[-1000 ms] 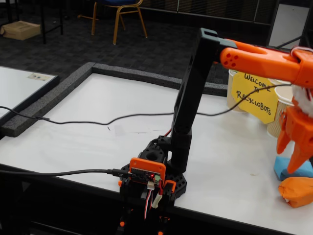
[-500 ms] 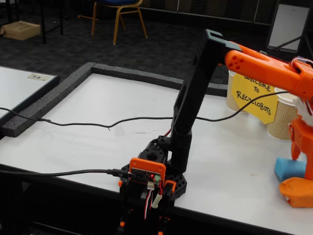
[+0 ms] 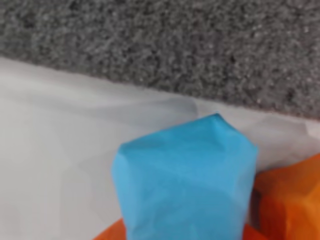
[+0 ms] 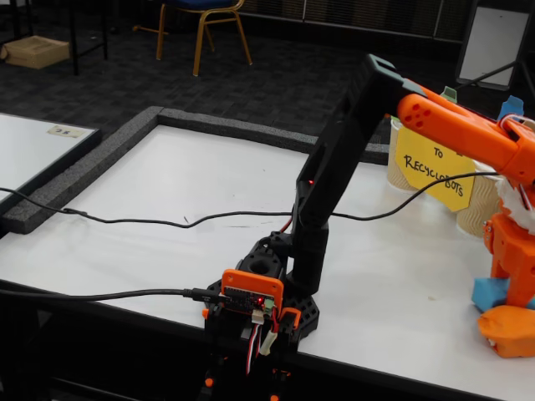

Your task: Sort rubbish by color.

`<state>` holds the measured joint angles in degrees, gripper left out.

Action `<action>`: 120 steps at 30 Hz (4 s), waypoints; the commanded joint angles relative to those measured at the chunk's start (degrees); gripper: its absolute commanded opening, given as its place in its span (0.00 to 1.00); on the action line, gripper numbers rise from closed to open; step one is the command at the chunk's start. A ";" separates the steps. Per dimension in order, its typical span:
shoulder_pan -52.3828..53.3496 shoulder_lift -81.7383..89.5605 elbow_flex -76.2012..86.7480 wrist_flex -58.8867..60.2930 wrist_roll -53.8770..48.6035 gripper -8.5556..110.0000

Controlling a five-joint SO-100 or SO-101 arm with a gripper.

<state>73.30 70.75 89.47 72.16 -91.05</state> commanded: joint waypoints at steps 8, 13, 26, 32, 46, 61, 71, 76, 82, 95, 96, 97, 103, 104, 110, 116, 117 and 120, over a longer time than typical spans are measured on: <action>-4.92 14.33 -12.39 17.31 5.54 0.07; -6.94 24.87 -10.72 19.25 7.47 0.07; -16.52 53.88 -2.81 19.78 15.29 0.07; -20.65 63.98 -1.58 18.72 16.52 0.07; -27.86 74.53 5.80 1.32 16.08 0.07; -33.66 61.00 9.76 -21.01 16.00 0.07; -34.98 46.23 5.10 -33.22 15.91 0.07; -35.42 39.02 0.62 -37.71 15.91 0.07; -37.44 33.31 -3.69 -42.10 15.91 0.07; -38.94 26.46 -5.36 -47.20 13.97 0.07; -38.94 26.28 -5.27 -47.20 13.89 0.07; -38.94 26.10 -5.27 -47.20 13.89 0.07; -38.76 24.96 -5.10 -47.72 13.89 0.17; -38.67 24.79 -5.10 -47.72 13.89 0.19; -38.32 23.64 -5.10 -48.25 13.80 0.26; -38.32 22.32 -5.19 -50.98 13.80 0.28; -38.23 22.15 -5.19 -51.50 13.80 0.28; -38.06 21.53 -5.71 -51.68 13.80 0.28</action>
<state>35.33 90.44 92.02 22.76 -75.50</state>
